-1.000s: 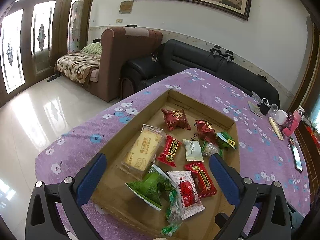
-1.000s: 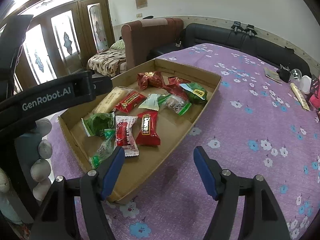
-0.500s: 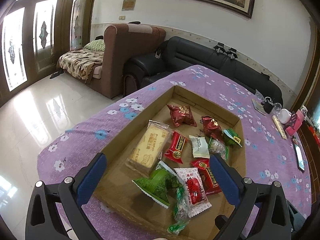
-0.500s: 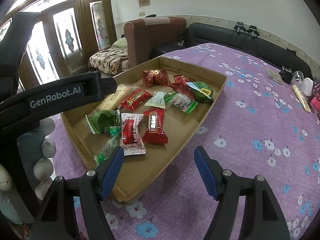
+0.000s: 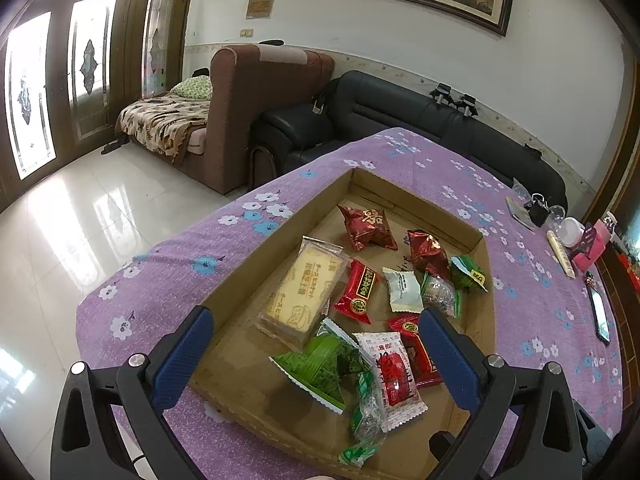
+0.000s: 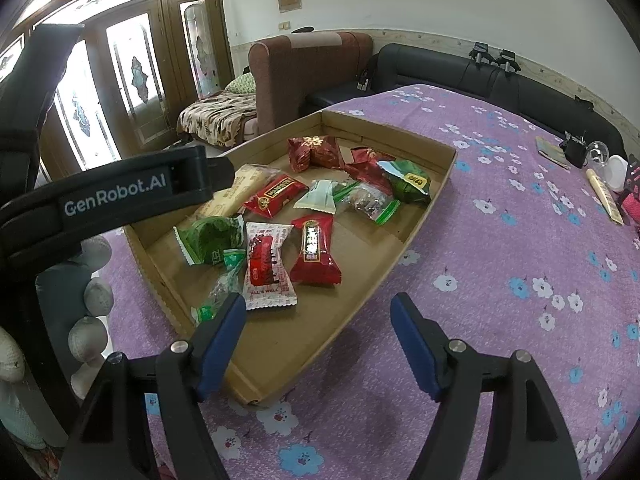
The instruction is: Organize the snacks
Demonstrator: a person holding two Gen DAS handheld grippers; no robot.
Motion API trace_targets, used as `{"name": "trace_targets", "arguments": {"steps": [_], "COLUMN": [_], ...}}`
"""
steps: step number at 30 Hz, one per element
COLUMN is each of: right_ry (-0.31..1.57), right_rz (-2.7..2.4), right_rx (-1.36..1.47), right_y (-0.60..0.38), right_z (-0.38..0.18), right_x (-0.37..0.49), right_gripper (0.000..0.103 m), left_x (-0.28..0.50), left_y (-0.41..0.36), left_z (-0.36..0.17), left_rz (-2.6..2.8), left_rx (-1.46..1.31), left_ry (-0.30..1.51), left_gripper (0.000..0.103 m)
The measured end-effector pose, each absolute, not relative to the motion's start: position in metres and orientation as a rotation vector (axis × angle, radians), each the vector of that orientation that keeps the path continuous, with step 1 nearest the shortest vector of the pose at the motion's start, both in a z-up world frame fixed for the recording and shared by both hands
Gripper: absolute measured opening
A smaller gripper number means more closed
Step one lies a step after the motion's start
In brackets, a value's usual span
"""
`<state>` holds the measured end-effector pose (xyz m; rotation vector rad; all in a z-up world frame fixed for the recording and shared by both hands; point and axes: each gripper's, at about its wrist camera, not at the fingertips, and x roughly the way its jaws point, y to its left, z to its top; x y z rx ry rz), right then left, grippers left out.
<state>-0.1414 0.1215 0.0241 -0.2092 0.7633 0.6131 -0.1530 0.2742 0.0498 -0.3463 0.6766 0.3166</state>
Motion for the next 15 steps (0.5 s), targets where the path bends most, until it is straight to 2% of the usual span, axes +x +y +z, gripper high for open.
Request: {"name": "trace_targets", "arguments": {"steps": [15], "right_ry": [0.765], "right_rz": [0.613], "right_rx": [-0.209], "right_y": [0.1216], "right_z": [0.0240], "right_x": [-0.1412], "right_gripper": [0.075], "left_x": [-0.1529], "left_y": [0.2743], "left_z": [0.0494], "left_rz": [0.314], "left_rx": [-0.351], "left_ry": [0.675], "left_gripper": [0.103]}}
